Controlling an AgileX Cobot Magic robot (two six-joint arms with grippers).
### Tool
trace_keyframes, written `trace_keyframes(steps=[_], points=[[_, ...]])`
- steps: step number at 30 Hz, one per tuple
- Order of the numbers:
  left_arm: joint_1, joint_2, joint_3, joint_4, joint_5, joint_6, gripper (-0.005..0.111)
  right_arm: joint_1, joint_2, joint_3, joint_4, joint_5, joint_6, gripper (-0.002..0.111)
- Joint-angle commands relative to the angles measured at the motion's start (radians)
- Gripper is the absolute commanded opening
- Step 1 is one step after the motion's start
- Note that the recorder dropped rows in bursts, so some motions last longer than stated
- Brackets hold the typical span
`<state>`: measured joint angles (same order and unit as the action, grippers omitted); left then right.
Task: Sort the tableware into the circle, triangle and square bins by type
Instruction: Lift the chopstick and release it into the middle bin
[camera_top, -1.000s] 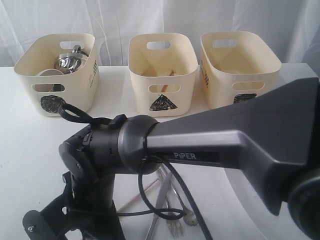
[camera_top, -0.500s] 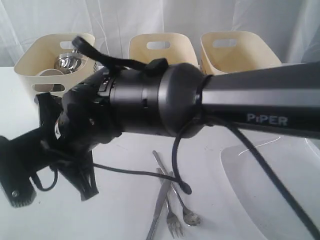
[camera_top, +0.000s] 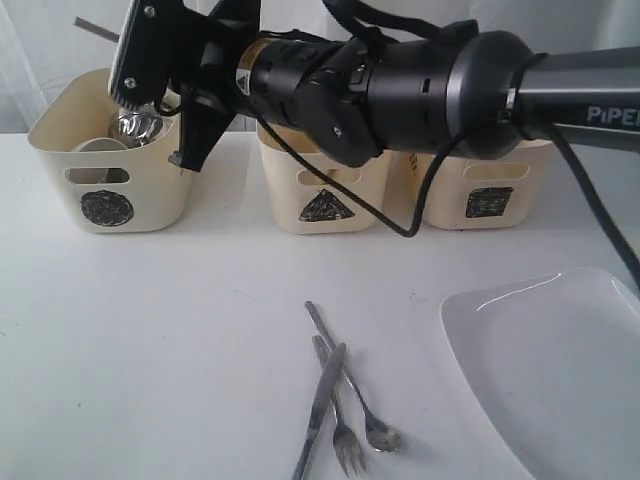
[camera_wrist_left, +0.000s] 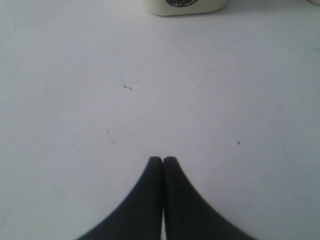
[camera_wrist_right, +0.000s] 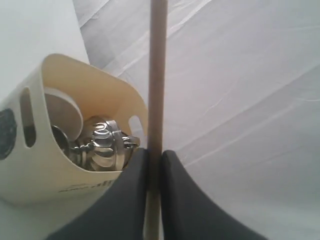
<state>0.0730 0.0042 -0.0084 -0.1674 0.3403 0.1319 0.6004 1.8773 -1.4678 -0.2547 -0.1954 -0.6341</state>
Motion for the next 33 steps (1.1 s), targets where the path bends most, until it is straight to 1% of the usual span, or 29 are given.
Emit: trace_keyframes(steps=[1, 4, 7, 9, 11, 12, 14, 16, 19, 22, 24, 30, 32, 33], points=[[-0.005, -0.004, 0.008, -0.009, 0.016, 0.000, 0.000, -0.076, 0.027, 0.003, -0.005, -0.056, 0.010, 0.000], [-0.005, -0.004, 0.008, -0.009, 0.016, 0.000, 0.000, -0.135, 0.053, 0.003, -0.002, -0.122, 0.010, 0.000], [-0.005, -0.004, 0.008, -0.009, 0.016, 0.000, 0.000, -0.180, 0.079, 0.003, 0.043, -0.128, 0.010, 0.000], [-0.005, -0.004, 0.008, -0.009, 0.016, 0.000, 0.000, -0.208, 0.106, 0.003, 0.089, -0.137, 0.010, 0.000], [-0.005, -0.004, 0.008, -0.009, 0.016, 0.000, 0.000, -0.234, 0.134, 0.003, 0.134, -0.190, 0.010, 0.000], [-0.005, -0.004, 0.008, -0.009, 0.016, 0.000, 0.000, -0.246, 0.152, 0.003, 0.162, -0.245, 0.010, 0.000], [-0.005, -0.004, 0.008, -0.009, 0.016, 0.000, 0.000, -0.264, 0.176, -0.006, 0.247, -0.279, 0.010, 0.001], [-0.005, -0.004, 0.008, -0.009, 0.016, 0.000, 0.000, -0.286, 0.196, -0.018, 0.321, -0.277, 0.010, 0.005], [-0.005, -0.004, 0.008, -0.009, 0.016, 0.000, 0.000, -0.306, 0.214, -0.022, 0.412, -0.266, 0.012, 0.019], [-0.005, -0.004, 0.008, -0.009, 0.016, 0.000, 0.000, -0.313, 0.214, -0.022, 0.422, -0.252, 0.033, 0.031], [-0.005, -0.004, 0.008, -0.009, 0.016, 0.000, 0.000, -0.313, 0.210, -0.022, 0.422, -0.252, 0.057, 0.037], [-0.005, -0.004, 0.008, -0.009, 0.016, 0.000, 0.000, -0.311, 0.167, -0.022, 0.424, -0.225, 0.100, 0.038], [-0.005, -0.004, 0.008, -0.009, 0.016, 0.000, 0.000, -0.310, 0.129, -0.022, 0.424, -0.151, 0.156, 0.038], [-0.005, -0.004, 0.008, -0.009, 0.016, 0.000, 0.000, -0.305, 0.096, -0.022, 0.426, -0.083, 0.198, 0.038]])
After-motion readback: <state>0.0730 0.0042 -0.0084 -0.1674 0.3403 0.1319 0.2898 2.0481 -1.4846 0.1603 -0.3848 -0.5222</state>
